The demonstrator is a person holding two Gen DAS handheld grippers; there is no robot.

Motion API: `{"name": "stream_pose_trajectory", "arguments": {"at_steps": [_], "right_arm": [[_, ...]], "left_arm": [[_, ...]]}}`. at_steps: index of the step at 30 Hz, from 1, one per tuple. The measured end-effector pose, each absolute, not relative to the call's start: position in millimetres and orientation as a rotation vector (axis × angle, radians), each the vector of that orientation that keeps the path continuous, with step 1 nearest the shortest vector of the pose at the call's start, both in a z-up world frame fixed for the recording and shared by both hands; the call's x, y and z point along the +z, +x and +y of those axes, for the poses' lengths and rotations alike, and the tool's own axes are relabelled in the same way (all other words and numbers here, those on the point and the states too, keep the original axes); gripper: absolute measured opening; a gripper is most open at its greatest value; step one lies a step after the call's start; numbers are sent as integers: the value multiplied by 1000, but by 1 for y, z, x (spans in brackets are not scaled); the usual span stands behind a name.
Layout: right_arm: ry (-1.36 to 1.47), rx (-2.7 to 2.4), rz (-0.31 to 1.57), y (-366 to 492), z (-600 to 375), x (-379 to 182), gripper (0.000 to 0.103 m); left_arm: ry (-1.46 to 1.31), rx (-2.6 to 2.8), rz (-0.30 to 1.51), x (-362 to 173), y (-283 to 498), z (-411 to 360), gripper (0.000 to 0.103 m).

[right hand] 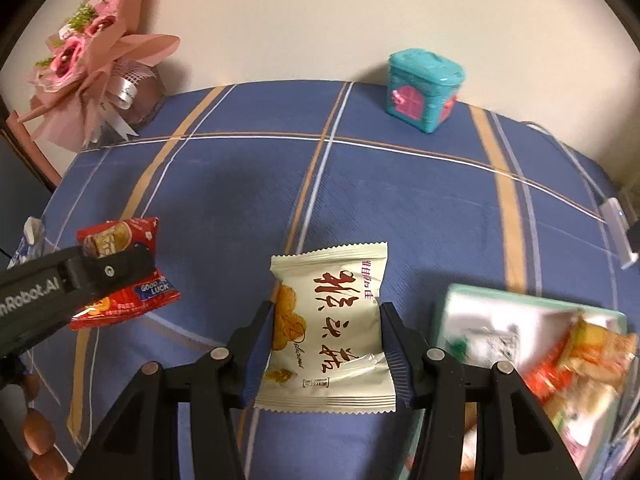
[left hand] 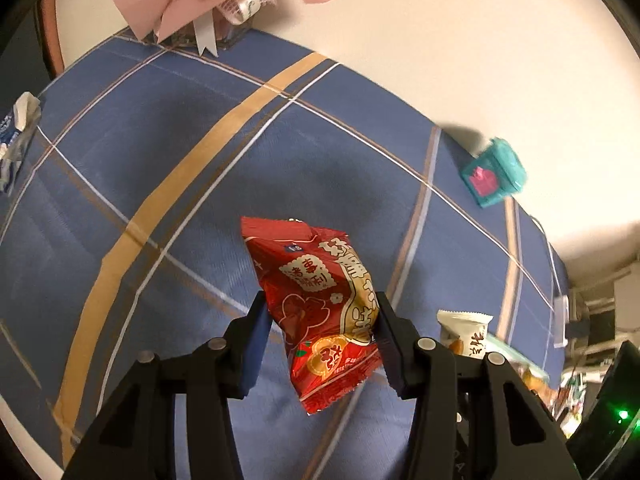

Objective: Organize snacks
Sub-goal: 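Carry both held packs over the tray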

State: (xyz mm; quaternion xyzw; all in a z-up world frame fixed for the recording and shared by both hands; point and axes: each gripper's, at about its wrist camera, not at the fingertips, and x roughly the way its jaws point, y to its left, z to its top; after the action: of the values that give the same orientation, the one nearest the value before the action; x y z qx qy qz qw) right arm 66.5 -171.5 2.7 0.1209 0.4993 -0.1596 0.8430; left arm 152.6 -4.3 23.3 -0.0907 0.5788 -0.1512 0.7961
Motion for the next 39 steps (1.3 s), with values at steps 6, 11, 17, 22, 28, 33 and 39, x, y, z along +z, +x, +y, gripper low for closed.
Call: {"name": "stream_pose_trajectory", "arguments": {"at_steps": [6,11,17,22,28,33,39], "right_arm": [[244,-367,1029,26,-170,29,55],[242,-376,1000,-11,-166,43,55],[259,-384,1006,-47,-160,41,55],[298,-395,994,-76,-162,41,55],[332,-432,988,-108,-172,41,55],[373,-476,992,-126,-194,38,55],[432,-557,993,-147,-232,34,55]], "left_arm": [[-210,-369,1232,36,117,-1,51],[-196,-405,1225,42,89,-1,51],[-152,-430,1199,48,58,-5,51],[-112,-471,1196,47,30,-13,51],[-55,-504,1198,44,7,-30,51],[-14,-529,1208,41,-6,-48,51],[41,-583,1209,38,-25,-77,51]]}}
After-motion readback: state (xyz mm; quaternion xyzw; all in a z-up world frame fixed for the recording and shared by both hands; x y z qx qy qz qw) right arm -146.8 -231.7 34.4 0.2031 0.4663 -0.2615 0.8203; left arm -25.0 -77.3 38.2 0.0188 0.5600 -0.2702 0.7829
